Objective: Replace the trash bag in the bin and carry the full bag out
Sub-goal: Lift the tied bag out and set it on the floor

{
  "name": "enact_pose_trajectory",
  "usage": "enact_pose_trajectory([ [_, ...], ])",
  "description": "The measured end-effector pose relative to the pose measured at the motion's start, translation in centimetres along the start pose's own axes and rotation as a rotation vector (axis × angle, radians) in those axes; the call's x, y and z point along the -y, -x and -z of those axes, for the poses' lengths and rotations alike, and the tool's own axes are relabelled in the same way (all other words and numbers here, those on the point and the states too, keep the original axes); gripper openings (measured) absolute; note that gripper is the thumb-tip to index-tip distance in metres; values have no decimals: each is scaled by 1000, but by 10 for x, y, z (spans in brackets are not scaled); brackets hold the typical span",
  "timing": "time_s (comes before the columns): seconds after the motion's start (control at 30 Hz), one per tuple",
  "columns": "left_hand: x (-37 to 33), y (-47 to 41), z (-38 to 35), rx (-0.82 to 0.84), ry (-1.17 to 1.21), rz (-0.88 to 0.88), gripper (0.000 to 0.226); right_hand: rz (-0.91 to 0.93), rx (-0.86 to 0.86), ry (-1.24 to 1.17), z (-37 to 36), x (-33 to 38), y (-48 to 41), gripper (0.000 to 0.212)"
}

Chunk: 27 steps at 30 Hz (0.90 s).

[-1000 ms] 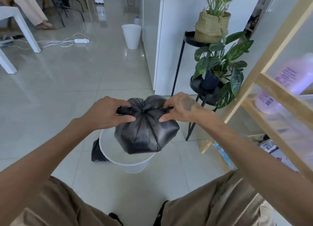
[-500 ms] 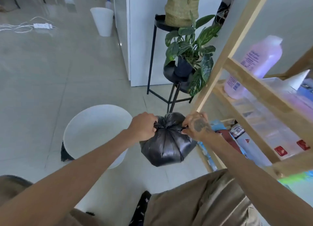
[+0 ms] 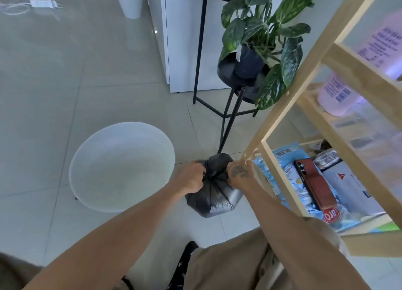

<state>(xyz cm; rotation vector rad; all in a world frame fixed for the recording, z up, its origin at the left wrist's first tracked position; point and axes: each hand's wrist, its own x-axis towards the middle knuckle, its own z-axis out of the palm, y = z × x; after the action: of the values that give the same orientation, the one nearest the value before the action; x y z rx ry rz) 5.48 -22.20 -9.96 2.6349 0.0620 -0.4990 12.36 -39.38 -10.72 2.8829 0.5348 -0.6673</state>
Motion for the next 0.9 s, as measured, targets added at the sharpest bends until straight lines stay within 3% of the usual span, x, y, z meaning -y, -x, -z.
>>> enact_pose_trajectory([
  [0.1, 6, 0, 0, -33, 33, -18, 35, -7, 34, 145, -1, 3, -3, 9],
  [0.2, 4, 2, 7, -133, 68, -37, 33, -13, -20, 260, 11, 7, 1, 28],
  [0.27, 3, 4, 14, -179, 70, -58, 32, -8, -47, 254, 16, 9, 2, 26],
  [0.37, -1, 11, 27, -210, 33, -58, 28, 31, -23, 224, 23, 11, 3, 44],
  [0.53, 1, 32, 68, -226, -22, -61, 34, 37, 15, 142, 55, 29, 5, 51],
  [0.6, 16, 50, 93, -304, 19, -40, 32, 89, -15, 74, 77, 49, 5, 49],
  [0.73, 74, 86, 137, -551, 155, 101, 25, 213, -93, -80, 106, 92, 4, 44],
  [0.9, 169, 137, 163, -749, 337, 420, 21, 312, -165, -165, 113, 155, -7, 52],
])
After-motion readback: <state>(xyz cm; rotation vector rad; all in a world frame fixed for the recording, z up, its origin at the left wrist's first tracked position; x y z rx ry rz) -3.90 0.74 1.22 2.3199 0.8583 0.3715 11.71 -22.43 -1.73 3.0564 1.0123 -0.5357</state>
